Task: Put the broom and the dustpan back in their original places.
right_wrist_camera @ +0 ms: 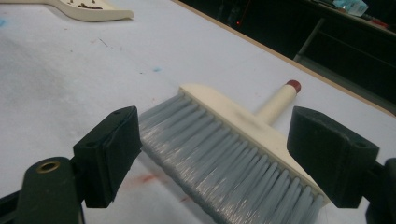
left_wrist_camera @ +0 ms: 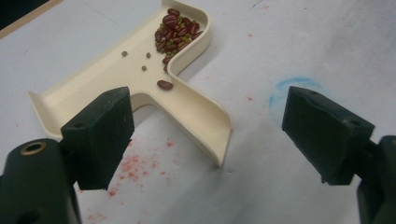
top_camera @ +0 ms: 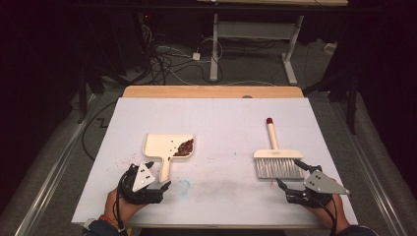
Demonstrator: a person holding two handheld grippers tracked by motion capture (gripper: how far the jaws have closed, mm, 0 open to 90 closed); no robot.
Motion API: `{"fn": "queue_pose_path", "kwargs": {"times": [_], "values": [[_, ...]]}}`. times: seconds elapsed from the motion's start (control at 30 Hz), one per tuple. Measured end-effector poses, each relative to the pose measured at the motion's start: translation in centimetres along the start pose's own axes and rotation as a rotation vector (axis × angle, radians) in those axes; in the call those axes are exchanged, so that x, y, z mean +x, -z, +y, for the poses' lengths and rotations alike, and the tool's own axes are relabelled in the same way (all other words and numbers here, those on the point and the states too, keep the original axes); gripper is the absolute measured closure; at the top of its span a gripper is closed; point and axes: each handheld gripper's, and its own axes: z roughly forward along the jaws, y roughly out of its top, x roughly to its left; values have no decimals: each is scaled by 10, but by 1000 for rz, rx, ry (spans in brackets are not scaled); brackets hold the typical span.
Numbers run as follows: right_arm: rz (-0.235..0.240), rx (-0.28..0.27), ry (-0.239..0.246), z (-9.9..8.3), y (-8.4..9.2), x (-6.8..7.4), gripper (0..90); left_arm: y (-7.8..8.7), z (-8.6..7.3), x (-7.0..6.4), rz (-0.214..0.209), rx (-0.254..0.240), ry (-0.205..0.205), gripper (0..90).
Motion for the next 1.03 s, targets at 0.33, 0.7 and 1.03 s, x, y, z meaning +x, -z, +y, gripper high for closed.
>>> {"fn": "queue_pose_path", "kwargs": {"times": [0.33, 0.7, 1.03], "values": [[-6, -12, 5, 5, -1, 2, 179, 2, -2, 1, 2, -1, 1, 165], [-5, -15, -1, 5, 1, 1, 179, -2, 0, 0, -6, 6, 0, 165], [-9, -18, -3, 6, 2, 0, 183, -3, 1, -1, -8, 5, -1, 165]]}}
